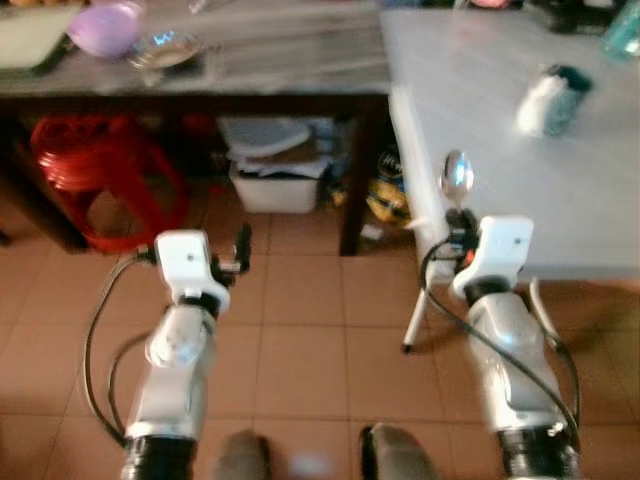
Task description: Setting the table
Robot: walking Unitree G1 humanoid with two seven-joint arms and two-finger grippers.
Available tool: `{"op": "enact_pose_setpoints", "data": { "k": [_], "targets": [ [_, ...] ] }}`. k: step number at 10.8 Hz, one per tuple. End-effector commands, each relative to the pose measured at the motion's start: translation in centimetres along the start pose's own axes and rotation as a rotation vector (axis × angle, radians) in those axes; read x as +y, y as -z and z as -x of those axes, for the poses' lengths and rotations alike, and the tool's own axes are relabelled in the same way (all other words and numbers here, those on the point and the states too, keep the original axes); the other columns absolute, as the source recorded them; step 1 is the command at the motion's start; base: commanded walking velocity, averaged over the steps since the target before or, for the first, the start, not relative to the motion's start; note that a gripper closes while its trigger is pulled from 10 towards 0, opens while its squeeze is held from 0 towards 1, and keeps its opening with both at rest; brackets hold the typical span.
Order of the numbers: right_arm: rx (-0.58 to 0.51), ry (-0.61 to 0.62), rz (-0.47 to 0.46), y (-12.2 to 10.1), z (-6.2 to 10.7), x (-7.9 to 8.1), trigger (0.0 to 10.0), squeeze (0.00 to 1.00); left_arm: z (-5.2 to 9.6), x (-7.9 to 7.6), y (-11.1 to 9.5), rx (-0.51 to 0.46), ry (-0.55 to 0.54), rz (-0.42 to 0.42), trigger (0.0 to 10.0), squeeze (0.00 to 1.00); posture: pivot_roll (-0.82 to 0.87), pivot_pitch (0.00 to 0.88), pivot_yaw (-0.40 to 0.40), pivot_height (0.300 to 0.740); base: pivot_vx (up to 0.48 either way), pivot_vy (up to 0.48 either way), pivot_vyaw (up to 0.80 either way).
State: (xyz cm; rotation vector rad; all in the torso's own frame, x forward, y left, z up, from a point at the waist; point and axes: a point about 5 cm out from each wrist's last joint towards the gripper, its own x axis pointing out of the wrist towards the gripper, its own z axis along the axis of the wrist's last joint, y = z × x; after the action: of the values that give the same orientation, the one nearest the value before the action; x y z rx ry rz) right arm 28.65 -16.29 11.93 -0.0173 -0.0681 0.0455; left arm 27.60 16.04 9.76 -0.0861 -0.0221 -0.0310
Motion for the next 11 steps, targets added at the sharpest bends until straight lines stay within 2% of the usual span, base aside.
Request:
{"op": "enact_pose_setpoints", "data": {
  "k": [1,7,11],
  "targets": [
    [-0.029,0.006,0.019,-0.5,0.02,-0.23,0.0,0.0,-0.12,-0.05,-0.06,-0.001,0.0,-0.011,10.0,0.0,-0.07,0.118,0.029,0.74,0.409,0.251,0.0],
    [-0.04,-0.011,0.045,-0.53,-0.01,-0.3,0.0,0.0,-0.42,-0.53,-0.17,-0.002,0.049,-0.03,10.0,0.0,-0.08,0.127,0.044,0.74,0.461,0.0,0.0],
    [-0.055,-0.032,0.041,-0.81,-0.38,0.46,0.0,0.0,-0.42,-0.67,-0.24,-0.011,0.063,-0.034,10.0,0.0,-0.07,0.129,0.044,0.74,0.461,0.0,0.0]
  ]
}}
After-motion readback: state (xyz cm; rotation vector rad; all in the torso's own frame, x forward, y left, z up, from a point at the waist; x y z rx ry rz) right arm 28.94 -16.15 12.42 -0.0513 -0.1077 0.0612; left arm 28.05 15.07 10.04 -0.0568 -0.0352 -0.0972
